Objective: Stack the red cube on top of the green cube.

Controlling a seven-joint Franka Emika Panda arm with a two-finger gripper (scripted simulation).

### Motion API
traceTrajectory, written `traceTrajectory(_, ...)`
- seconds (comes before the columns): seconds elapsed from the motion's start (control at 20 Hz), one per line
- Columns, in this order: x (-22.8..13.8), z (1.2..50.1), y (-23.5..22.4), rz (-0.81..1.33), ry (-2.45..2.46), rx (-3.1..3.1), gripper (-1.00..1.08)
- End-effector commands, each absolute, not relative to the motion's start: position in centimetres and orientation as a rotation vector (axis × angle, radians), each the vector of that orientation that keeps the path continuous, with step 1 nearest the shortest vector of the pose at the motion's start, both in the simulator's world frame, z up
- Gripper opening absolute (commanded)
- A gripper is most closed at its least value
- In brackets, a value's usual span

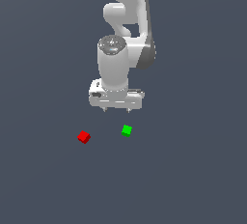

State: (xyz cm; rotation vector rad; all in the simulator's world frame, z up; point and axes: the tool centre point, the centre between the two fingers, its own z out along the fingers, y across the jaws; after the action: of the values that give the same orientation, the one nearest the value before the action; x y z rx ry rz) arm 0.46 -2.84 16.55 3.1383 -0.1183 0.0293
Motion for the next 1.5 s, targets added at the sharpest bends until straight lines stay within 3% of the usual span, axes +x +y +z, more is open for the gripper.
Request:
traceTrajectory(0.0, 0.5, 16.6, -2.8, 0.029, -0.118, 3.138, 1.0)
traceTrajectory(0.55, 2.1, 14.7, -5.7, 0.024, -0.237, 3.131, 1.0)
traceTrajectory(1.45, 6.3, 7.7, -17.8, 0.003, -0.694, 3.063, 1.0)
